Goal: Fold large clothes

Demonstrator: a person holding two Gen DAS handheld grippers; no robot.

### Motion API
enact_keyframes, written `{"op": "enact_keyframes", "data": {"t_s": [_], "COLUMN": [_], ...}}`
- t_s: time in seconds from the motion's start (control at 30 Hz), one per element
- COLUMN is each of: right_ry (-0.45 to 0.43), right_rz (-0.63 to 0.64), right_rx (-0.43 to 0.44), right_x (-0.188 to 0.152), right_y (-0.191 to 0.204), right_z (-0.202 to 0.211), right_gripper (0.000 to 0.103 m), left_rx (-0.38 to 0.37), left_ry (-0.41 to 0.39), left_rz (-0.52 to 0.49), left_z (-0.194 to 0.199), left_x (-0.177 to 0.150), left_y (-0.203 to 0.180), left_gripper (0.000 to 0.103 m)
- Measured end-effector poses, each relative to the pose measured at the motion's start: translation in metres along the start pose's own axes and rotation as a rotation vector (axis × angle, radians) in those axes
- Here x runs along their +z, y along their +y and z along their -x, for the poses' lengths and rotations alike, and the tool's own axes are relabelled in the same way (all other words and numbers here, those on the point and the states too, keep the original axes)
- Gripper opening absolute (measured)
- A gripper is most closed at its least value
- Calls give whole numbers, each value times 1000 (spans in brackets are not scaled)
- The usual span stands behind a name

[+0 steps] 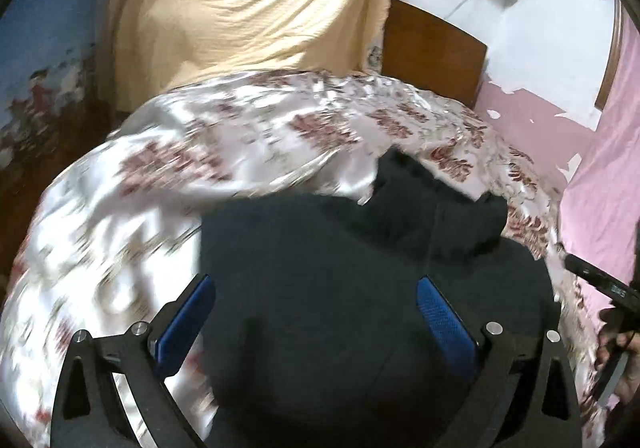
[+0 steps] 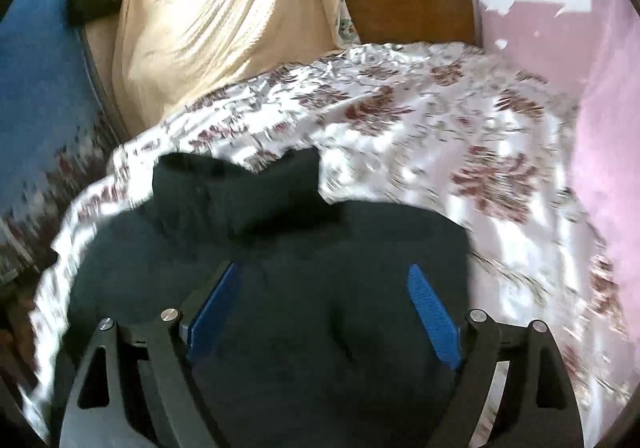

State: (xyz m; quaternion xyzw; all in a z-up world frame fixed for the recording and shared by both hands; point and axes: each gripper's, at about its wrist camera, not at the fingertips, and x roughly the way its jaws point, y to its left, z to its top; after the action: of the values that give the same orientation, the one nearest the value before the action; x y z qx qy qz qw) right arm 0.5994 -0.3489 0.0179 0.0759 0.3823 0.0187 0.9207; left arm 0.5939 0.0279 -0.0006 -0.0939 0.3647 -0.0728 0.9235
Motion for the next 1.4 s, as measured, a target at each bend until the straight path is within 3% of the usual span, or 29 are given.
{"op": "enact_keyframes", "data": {"t_s": [0.13, 0.27, 0.33, 0.4, 0.47, 0.5, 0.53, 0.57, 0.63, 0.8, 0.93, 1.1, 1.23, 1.4], "right_ry": [12, 16, 19, 22, 29, 32, 20, 13, 6, -98, -154, -173, -147, -67], "right_rz": [-167, -265, -294, -310, -328, -328, -328, -328, -314, -237, -143, -8, 86, 122], "right_rx": [82, 86, 71, 70, 76, 73, 67, 81, 104, 174, 208, 195, 148, 84], "right_x": [32, 43, 44, 46, 48, 49, 47, 48, 46, 32, 10, -32, -61, -73], "right_y": [5, 8, 10, 10, 10, 10, 11, 10, 11, 13, 19, 27, 28, 24], "right_z": [-50, -94, -113, -125, -134, -136, -134, -132, -121, -57, -1, 49, 60, 29], "right_gripper": [83, 81, 72, 60, 45, 33, 23, 20, 13, 10, 9, 7, 7, 6], "left_rx": [-53, -51, -52, -44, -63, -87, -126, -145, -150, -221, -242, -253, -251, -181], "left_ry": [48, 41, 39, 42, 57, 68, 79, 85, 66, -16, -75, -95, -68, 24], "left_rz": [37, 71, 71, 71, 106, 125, 142, 141, 125, 147, 67, -15, -55, -66], "left_z": [-52, -90, -103, -117, -126, -130, -131, -130, -117, -56, -1, 45, 50, 16], "left_x": [38, 60, 65, 69, 72, 73, 72, 70, 68, 57, 26, -20, -46, -59], "left_y": [-22, -31, -35, -39, -37, -35, -35, -38, -40, -28, -30, -29, -30, -30], "left_gripper": [102, 100, 96, 81, 50, 42, 22, 7, 6, 6, 5, 5, 5, 5]}}
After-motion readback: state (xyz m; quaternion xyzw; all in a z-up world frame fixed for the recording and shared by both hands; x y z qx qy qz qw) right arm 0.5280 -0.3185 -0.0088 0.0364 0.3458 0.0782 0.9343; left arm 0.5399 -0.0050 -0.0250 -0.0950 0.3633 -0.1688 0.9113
